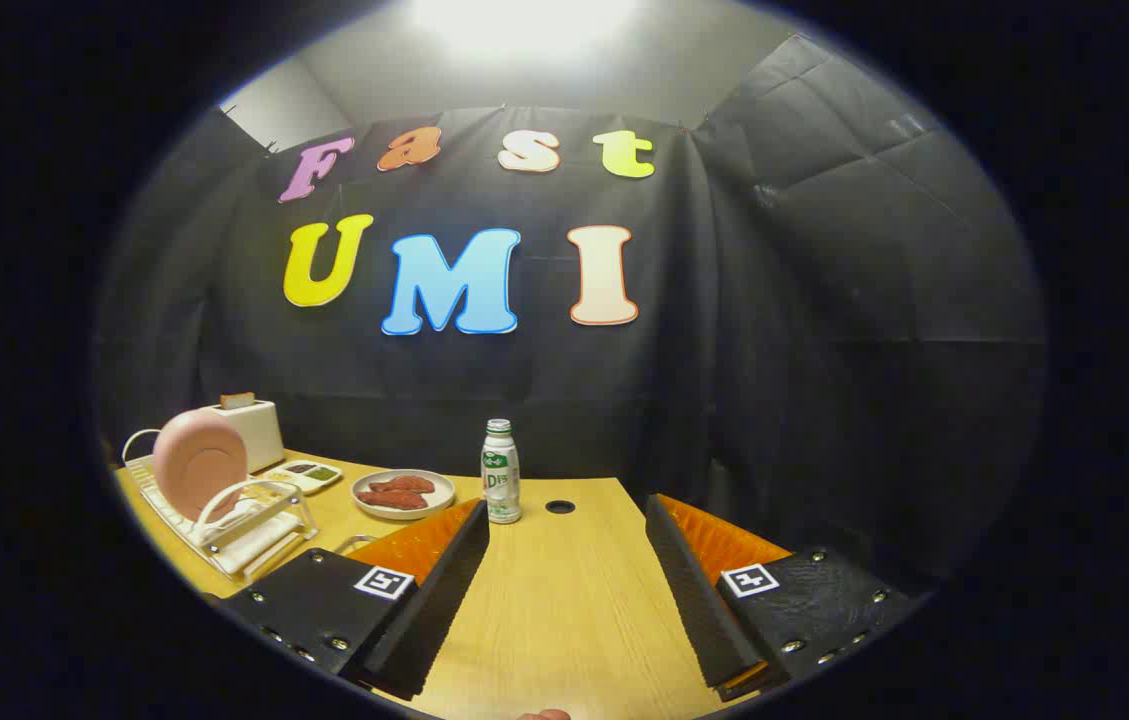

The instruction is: Take the plate from the dish rack, then take the spoon from the basket and place it into the plate.

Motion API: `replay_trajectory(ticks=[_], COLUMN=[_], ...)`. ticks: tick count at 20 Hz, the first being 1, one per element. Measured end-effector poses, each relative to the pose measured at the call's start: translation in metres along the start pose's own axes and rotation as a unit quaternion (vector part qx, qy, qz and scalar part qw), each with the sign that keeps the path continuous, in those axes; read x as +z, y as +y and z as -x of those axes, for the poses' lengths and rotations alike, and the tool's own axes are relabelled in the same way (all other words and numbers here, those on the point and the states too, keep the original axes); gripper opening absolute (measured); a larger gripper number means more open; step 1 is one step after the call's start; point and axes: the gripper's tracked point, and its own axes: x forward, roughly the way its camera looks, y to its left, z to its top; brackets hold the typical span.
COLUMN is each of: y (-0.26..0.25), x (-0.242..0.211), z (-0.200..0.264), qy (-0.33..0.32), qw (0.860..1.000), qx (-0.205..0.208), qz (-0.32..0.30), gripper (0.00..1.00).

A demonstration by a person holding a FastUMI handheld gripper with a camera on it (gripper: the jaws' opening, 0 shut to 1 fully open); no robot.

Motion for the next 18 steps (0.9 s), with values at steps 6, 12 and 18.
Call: replay_trajectory(ticks=[6,12,18], y=[0.049,0.109,0.197], x=[0.059,0.104,0.122], z=[0.069,0.090,0.077], qy=[0.001,-0.019,-0.012], qw=[0.998,0.995,0.996], qx=[0.058,0.093,0.085], qz=[-0.002,0.000,-0.025], gripper=[0.96,0.96,0.96])
